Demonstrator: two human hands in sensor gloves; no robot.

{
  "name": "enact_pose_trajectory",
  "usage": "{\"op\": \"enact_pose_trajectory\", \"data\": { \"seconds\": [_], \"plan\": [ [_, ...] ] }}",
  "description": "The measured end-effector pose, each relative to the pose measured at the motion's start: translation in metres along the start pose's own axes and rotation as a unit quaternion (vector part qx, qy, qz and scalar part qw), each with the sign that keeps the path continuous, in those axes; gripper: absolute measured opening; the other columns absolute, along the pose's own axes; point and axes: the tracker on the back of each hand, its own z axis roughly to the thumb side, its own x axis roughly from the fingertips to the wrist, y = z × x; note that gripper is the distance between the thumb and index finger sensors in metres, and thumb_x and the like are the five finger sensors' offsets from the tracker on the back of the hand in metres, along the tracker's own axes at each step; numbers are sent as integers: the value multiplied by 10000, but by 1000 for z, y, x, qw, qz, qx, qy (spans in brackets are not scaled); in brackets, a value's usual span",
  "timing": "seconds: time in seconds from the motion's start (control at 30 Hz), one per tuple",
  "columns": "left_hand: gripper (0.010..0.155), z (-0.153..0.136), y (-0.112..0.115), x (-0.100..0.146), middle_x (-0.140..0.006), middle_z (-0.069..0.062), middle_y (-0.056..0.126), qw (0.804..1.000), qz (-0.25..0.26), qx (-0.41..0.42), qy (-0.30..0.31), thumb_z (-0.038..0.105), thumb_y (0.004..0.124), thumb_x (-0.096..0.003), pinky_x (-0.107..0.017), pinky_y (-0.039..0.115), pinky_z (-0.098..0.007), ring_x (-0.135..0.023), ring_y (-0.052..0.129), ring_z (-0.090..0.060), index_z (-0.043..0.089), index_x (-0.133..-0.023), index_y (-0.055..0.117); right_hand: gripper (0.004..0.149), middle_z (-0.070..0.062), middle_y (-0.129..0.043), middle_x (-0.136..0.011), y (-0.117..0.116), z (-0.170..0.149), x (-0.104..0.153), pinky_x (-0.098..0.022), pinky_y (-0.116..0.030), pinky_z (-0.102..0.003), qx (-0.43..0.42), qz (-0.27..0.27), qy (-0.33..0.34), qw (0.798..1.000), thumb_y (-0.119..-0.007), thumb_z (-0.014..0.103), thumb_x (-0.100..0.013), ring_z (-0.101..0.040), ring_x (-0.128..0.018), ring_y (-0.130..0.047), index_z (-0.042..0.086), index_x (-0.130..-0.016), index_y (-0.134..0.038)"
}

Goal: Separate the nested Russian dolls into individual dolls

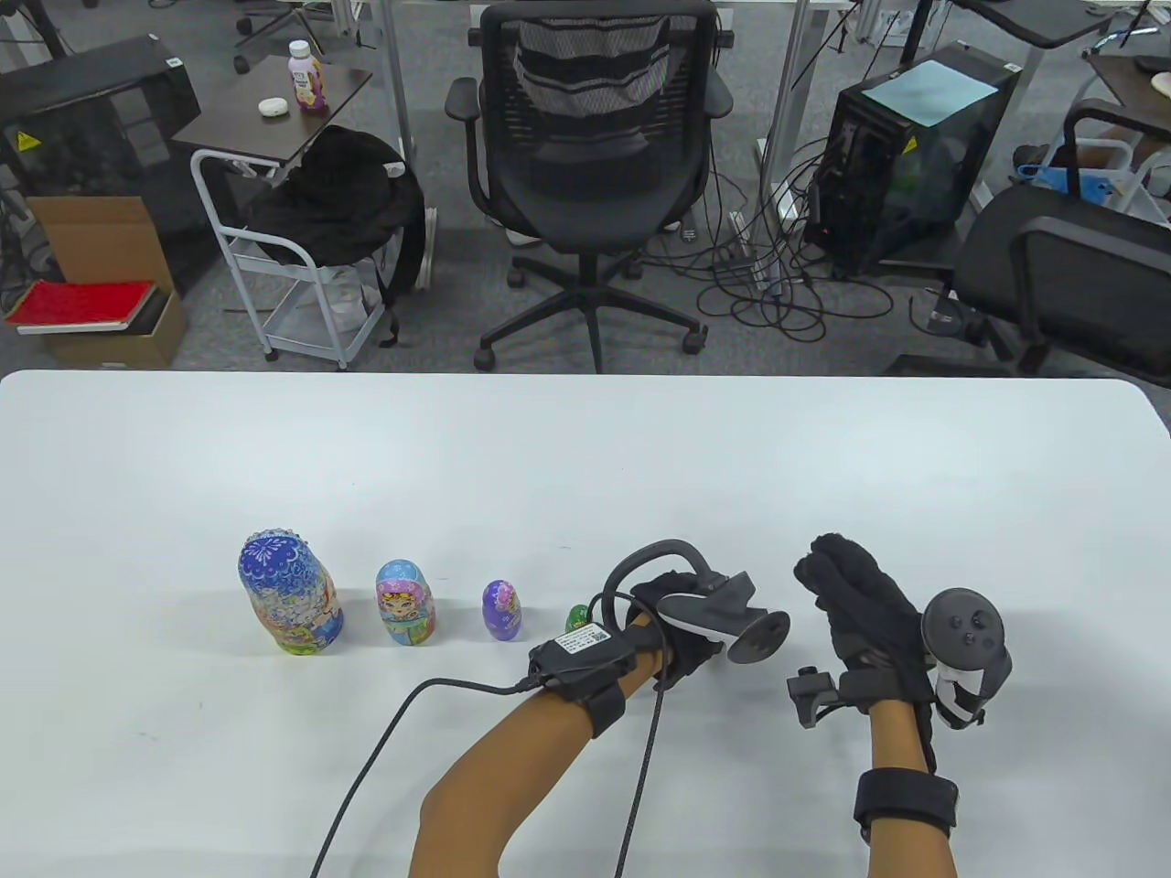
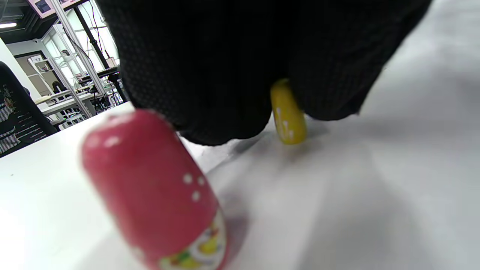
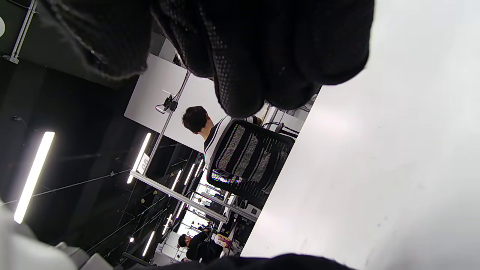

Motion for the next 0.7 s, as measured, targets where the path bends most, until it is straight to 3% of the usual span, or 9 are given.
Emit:
{"op": "enact_pose_trajectory", "data": {
  "seconds": [0.23,0.37,0.53,0.7],
  "plan": [
    [498,-6,-29,17,-927,-47,930,998,55,21,-6,484,820,-501,-547,919,-353,-749,1024,-244,282,-955,785,621,-206,-994,-765,-1,2,0,-514,-819,-495,1,6,2,1000,-813,480,-497,-430,-699,-935,65,-956,-763],
    [497,-13,-62,50,-922,-57,930,993,117,22,-9,496,802,-507,-543,915,-361,-744,1021,-255,274,-951,790,620,-204,-993,-767,-3,2,-1,-515,-818,-496,-1,9,9,1000,-813,479,-497,-429,-702,-935,67,-957,-762],
    [500,-27,-81,117,-926,-60,927,983,177,32,-45,510,778,-519,-546,906,-376,-752,1010,-271,270,-957,785,621,-207,-985,-779,-12,11,1,-525,-812,-500,6,29,31,999,-811,481,-498,-432,-714,-926,72,-962,-758],
    [508,-52,-61,199,-945,-60,913,972,201,44,-118,523,760,-527,-565,890,-394,-783,990,-287,276,-970,772,623,-213,-977,-793,-37,32,11,-537,-802,-507,50,76,81,993,-811,484,-497,-438,-729,-915,76,-965,-755]
  ]
}}
